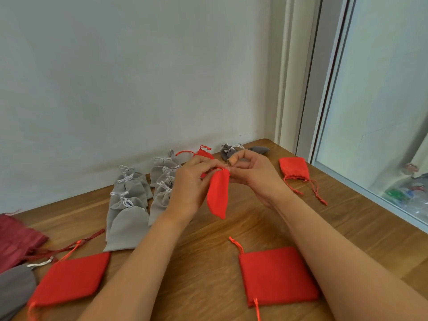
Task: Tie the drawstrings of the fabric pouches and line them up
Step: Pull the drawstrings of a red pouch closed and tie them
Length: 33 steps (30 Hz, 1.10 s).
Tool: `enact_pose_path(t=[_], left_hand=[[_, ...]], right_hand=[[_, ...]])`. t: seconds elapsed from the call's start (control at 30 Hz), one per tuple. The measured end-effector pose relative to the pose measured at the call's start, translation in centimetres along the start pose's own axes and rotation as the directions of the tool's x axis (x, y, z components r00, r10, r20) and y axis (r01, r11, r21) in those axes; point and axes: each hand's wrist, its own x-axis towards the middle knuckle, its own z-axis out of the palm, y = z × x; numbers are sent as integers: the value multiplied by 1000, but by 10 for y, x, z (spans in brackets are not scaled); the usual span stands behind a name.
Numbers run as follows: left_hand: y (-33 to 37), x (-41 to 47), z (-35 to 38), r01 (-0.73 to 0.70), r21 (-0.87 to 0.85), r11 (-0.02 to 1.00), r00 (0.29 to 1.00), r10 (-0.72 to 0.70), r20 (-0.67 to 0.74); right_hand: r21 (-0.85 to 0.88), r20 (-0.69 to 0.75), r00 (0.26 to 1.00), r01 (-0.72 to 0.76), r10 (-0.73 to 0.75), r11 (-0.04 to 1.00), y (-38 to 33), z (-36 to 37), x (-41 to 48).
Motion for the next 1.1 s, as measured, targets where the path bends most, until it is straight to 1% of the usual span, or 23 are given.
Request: enact_pose_path(t=[0.07,0.2,0.3,0.37,0.43,0.5,0.67,0.8,0.9,0.97,1.0,1.03,1.1], left_hand=[[1,-1,0,14,-52,999,999,-15,-30],[-2,-3,0,-91,5,996,991,91,-95],[-3,-4,0,-117,-7,993,987,115,-109],[-3,-5,0,-86,-45,995,990,80,-118],[-3,-4,1,-7,-86,996,993,-4,-121],[-3,-4,1,30,-85,996,993,-39,-111],[1,-5,1,-22,-22,1000,993,19,-116],[-4,-6,2,-93,101,991,991,101,-84],[-5,-6,1,-166,226,960,981,185,-65],[-3,-6,0,-201,275,940,974,222,-48],[-2,-5,0,-188,266,945,977,207,-45],[1,-4,1,-143,223,964,987,156,-43],[6,0,1,32,67,997,999,-29,-44]], right_hand=[[-27,-4,1000,14,-14,1000,-3,-1,-1],[-74,-13,1000,26,-27,997,-7,-3,-3],[-107,-8,999,36,-37,994,-9,-3,-3],[-155,-11,998,53,-55,987,-10,-2,-4],[-197,-10,997,67,-70,978,-11,-1,-4],[-226,-9,996,80,-84,971,-11,-2,-4],[-348,-20,990,124,-140,929,-11,-2,-4],[-426,10,986,157,-169,891,-8,-4,-1],[-513,36,976,201,-213,834,-7,-4,-3],[-557,58,969,229,-238,798,-8,-4,-4],[-568,74,967,243,-245,786,-9,-4,-5],[-576,89,965,253,-248,778,-10,-5,-5],[-571,103,964,258,-244,779,-11,-7,-4]])
